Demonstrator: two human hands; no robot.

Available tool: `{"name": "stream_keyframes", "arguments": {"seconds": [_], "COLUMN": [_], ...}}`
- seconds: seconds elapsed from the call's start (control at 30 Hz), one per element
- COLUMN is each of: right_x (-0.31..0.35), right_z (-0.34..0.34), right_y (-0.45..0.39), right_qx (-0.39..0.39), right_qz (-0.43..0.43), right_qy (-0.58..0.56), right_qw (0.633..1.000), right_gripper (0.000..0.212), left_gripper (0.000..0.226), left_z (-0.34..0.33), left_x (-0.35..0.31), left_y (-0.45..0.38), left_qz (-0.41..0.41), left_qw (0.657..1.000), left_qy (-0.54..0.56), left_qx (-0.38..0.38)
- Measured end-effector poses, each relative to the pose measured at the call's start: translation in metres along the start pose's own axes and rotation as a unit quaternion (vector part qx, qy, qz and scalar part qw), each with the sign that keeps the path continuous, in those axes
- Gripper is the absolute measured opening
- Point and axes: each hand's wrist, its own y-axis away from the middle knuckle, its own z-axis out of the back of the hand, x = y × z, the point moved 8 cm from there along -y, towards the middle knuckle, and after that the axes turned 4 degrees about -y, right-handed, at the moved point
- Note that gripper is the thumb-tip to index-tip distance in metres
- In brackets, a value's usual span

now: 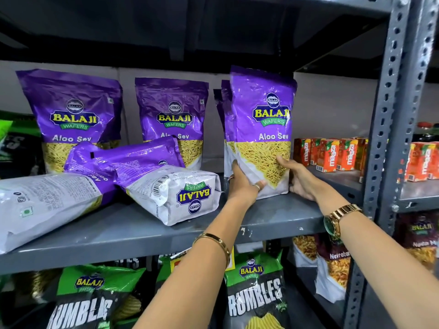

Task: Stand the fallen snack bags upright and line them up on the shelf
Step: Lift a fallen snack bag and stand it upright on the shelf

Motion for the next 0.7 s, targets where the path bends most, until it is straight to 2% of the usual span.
{"name": "stream_keyframes", "arguments": {"seconds": [0.03,0.07,0.27,0.37,0.7], "right_x": [0.000,0.000,-0.001,0.001,0.005], "right_z": [0.002,0.004,0.006,0.007,0.027], "right_y": [0.000,0.001,0.008,0.017,0.053], "right_qx": [-0.015,-0.026,-0.027,-0.024,-0.035], "right_qz": [0.001,0.006,0.005,0.009,0.015], "right_qy": [-0.001,-0.001,0.007,0.005,-0.010], "right_qw": [1.000,1.000,1.000,1.000,0.999], "right_gripper": [0.066,0.062,0.023,0.015,0.049], "left_gripper": [0.083,0.079,0.075,0.075,0.078], "left_z": [0.001,0.001,-0.008,-0.013,-0.021], "left_x": [0.002,0.003,0.009,0.009,-0.003], "left_y": [-0.001,-0.002,-0.003,0.003,0.034], "left_qz": [0.009,0.019,0.054,0.062,0.039], "left_qw": [1.000,0.999,0.989,0.984,0.978], "left_qy": [-0.020,-0.041,-0.136,-0.156,-0.173], "left_qx": [-0.005,-0.007,0.033,0.066,0.107]}}
